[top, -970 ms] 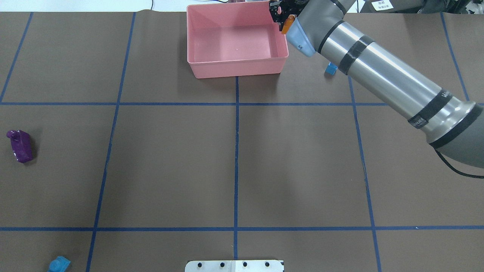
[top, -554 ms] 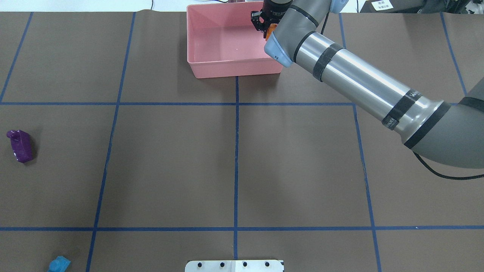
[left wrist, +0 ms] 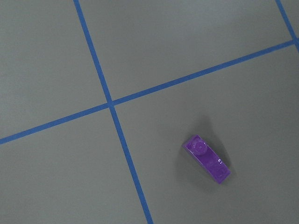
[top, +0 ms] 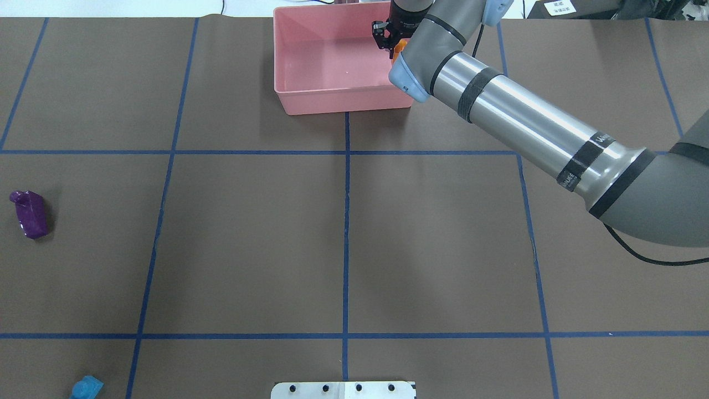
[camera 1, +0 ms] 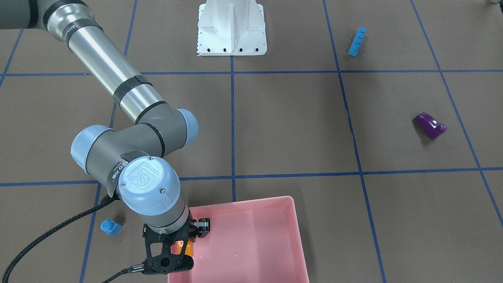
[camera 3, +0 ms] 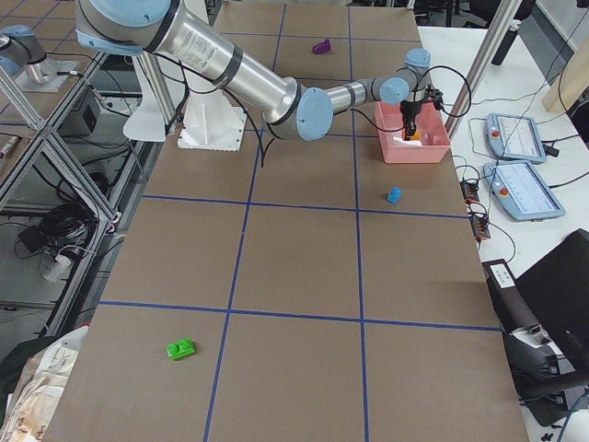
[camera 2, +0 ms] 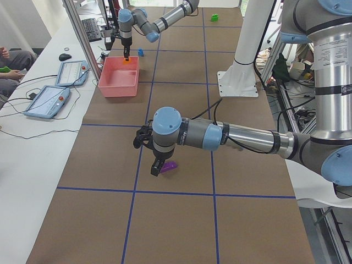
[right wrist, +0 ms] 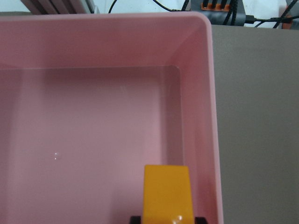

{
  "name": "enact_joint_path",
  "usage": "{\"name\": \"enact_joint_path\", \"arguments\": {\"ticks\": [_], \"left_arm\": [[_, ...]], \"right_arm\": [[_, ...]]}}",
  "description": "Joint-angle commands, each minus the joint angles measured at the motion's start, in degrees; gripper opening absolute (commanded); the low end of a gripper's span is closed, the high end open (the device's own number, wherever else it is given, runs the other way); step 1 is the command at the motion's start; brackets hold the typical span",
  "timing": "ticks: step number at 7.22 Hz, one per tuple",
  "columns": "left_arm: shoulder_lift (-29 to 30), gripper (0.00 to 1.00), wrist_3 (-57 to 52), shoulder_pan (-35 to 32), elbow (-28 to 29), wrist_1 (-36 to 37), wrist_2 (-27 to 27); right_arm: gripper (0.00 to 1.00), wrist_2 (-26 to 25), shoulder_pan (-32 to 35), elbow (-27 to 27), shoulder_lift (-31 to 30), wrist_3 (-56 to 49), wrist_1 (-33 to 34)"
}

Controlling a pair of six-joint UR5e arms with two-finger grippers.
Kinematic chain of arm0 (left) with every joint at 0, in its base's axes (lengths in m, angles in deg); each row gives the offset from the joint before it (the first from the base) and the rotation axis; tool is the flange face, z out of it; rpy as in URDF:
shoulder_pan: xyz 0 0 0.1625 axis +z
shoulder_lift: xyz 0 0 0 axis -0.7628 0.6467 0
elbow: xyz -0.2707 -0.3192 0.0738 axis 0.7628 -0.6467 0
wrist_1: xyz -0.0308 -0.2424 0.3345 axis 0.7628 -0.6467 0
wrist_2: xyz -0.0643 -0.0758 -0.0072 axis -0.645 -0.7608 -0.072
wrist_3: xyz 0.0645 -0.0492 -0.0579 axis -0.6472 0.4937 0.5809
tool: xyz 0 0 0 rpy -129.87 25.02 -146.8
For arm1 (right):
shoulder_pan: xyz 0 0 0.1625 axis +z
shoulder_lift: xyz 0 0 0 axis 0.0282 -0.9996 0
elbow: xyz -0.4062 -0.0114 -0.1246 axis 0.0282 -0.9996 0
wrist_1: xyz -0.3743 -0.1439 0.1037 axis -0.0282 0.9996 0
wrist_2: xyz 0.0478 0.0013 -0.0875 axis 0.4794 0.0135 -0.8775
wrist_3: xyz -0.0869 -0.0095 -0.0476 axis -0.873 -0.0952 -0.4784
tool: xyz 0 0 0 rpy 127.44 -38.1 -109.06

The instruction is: Put all blocks into box

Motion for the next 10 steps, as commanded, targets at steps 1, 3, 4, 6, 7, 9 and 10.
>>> {"name": "enact_joint_path", "arguments": {"ticks": [1, 3, 4, 6, 7, 9, 10], "left_arm": [[0.09, 1.0, 0.0, 0.0, 0.0, 0.0, 0.0], [0.09, 1.0, 0.09, 0.09, 0.0, 0.0, 0.0], [0.0, 1.0, -0.17, 0.18, -0.08, -1.05, -0.26], [-0.44, 1.0, 4.27, 4.97, 0.09, -3.34, -4.37], [-0.35, 1.0, 10.31, 7.53, 0.09, -4.3, -4.05], [-0.35, 1.0, 22.26, 11.4, 0.27, -7.64, -1.69], [-0.44, 1.0, 28.59, 14.91, 0.36, -10.26, 4.94]], "right_arm": [[0.99, 0.28, 0.42, -0.16, -0.13, -0.24, 0.28], [0.99, 5.17, 2.86, 1.32, -0.22, -0.85, 2.71], [0.99, 7.64, 4.62, 5.94, -0.92, -2.6, 9.44], [0.99, 7.84, 5.34, 22.77, -7.65, -7.69, 23.33], [0.99, 7.84, 5.86, 32.52, -13.61, -8.67, 27.22], [0.99, 7.84, 7.44, 51.33, -26.69, -14.88, 34.69], [0.99, 7.84, 9.8, 59.35, -32.5, -19.79, 39.6]]}}
